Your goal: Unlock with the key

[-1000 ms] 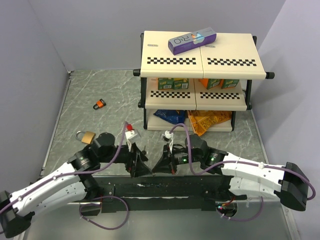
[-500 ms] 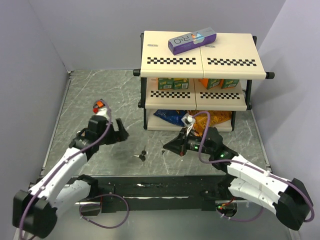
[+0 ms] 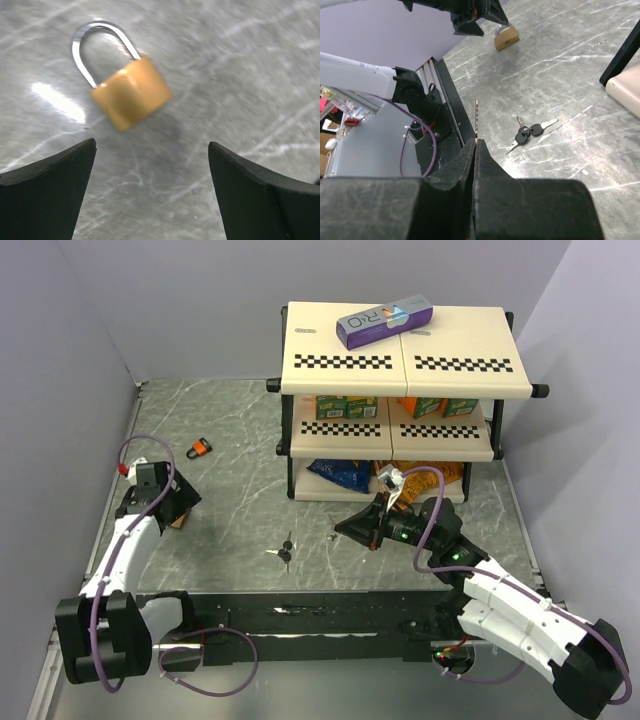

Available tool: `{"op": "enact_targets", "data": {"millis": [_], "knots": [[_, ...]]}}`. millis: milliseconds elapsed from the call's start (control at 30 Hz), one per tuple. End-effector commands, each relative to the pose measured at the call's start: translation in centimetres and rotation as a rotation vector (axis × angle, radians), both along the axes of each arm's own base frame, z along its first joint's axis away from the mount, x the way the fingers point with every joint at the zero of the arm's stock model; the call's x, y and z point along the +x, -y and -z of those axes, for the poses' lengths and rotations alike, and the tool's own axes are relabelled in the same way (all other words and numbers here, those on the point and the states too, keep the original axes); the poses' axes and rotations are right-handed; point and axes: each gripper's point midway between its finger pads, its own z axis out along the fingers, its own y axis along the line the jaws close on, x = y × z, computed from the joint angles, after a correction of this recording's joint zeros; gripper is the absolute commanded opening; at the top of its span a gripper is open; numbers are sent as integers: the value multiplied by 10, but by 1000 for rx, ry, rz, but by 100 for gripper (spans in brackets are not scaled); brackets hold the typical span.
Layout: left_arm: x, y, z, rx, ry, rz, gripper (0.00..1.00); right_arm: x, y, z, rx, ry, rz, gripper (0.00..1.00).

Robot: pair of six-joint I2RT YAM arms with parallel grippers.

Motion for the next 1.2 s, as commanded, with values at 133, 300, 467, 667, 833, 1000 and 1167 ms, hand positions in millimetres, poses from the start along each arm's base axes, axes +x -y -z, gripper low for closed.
{"op": "enact_targets", "data": {"millis": [133, 300, 467, 667, 833, 1000, 1167], "knots": [[1, -34, 2, 38, -34, -133, 99, -8, 5, -8, 50, 29, -39, 0], [2, -37, 23, -13, -97, -141, 99, -8, 8, -11, 59, 33, -33, 0], [15, -32, 43, -50, -139, -111, 100, -8, 9, -10, 62, 29, -33, 0], [38, -29, 50, -74, -136, -56, 98, -5, 10, -9, 56, 27, -19, 0], [53, -29, 58, -76, -143, -24, 95, -2, 9, -5, 52, 11, -18, 0], [73, -22, 59, -70, -130, 42, 91, -2, 8, -2, 50, -4, -30, 0], [83, -12, 61, -23, -151, 114, 90, -2, 9, -2, 43, 1, -26, 0]]}}
